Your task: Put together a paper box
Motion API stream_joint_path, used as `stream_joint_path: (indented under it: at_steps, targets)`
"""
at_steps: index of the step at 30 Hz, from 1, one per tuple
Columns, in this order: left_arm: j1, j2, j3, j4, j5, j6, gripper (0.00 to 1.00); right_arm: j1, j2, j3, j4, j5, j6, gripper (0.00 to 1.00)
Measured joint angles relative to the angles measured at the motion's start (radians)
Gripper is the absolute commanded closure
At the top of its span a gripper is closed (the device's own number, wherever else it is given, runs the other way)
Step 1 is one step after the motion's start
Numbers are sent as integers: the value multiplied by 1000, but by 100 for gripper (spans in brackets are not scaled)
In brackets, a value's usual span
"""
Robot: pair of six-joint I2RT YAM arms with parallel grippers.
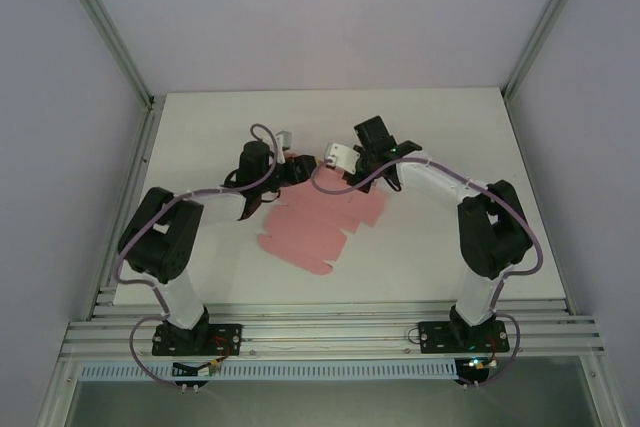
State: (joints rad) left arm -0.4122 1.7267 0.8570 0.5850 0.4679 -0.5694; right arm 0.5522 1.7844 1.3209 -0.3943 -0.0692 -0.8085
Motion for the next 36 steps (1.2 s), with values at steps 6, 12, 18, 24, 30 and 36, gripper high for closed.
stream_joint_path:
  at_steps: [6, 12, 18, 24, 30, 36]
  targets:
    - [30, -323, -122, -210, -70, 120, 1, -16, -51, -5, 6, -42, -8, 100]
    - [131, -648, -233, -417, -219, 182, 0, -51, -139, -23, 37, -55, -21, 100]
    - [188, -676, -309, -500, -188, 228, 15, -54, -167, -34, 36, -86, -36, 100]
    - [253, -534, -339, -393, 8, 233, 34, -63, -191, -34, 0, -163, -42, 100]
    - [265, -451, -320, -313, 97, 253, 43, -69, -209, -33, -19, -232, -40, 100]
    - [266, -386, -301, -243, 166, 248, 62, -75, -209, -16, -47, -261, -37, 100]
